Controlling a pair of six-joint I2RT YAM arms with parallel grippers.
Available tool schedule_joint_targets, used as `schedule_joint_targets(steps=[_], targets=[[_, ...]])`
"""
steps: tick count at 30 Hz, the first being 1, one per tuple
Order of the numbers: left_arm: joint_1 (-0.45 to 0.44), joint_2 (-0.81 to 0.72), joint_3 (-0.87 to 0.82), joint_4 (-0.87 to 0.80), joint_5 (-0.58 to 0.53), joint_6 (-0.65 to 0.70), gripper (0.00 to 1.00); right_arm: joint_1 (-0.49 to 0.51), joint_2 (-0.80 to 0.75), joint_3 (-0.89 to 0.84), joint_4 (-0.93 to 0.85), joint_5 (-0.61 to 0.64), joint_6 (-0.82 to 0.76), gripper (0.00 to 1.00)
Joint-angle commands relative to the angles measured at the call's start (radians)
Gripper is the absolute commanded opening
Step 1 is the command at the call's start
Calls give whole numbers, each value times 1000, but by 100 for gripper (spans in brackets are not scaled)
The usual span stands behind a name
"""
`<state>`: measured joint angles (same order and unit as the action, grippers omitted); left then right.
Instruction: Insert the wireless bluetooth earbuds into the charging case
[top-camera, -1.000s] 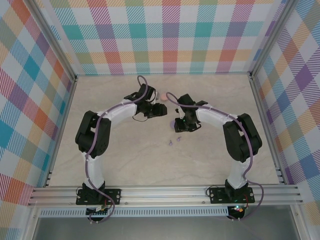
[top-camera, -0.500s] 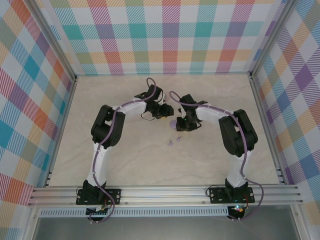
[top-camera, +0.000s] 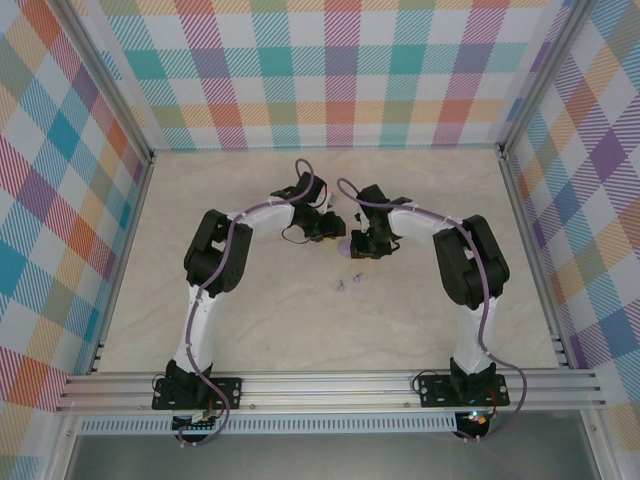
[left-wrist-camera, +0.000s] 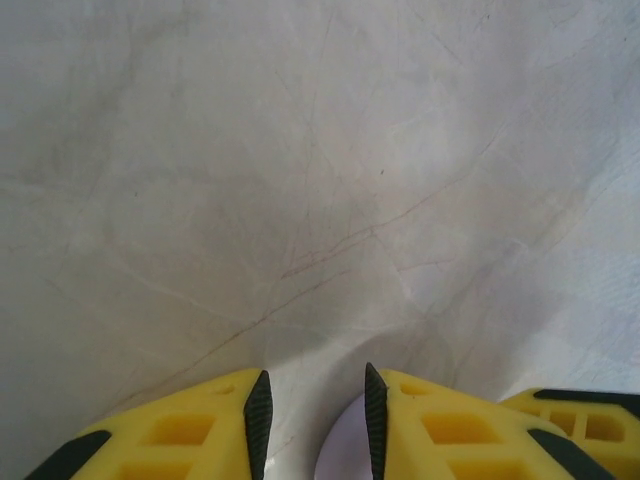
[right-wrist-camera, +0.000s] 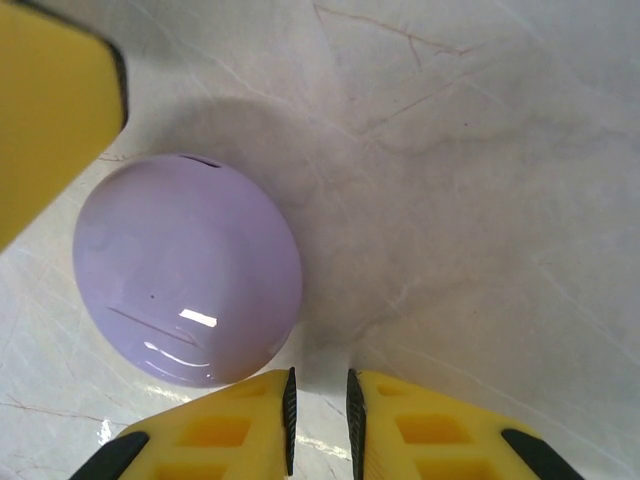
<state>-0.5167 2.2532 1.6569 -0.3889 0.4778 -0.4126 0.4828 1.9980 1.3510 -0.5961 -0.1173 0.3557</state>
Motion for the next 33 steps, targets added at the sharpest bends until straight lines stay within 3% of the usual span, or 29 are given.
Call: schedule_joint_targets(steps=[1,12,33], targets=[[-14,-62,-59,-64,-18,20,32,-7,33,34,-2,15,0,25],[-24,-164,-173,-60,-18,32,32,-10,69,101,-45,41,-9,25],[-60,-270,-324,18,29,-8,36,-10,191,279,-130,-38,-72,29]])
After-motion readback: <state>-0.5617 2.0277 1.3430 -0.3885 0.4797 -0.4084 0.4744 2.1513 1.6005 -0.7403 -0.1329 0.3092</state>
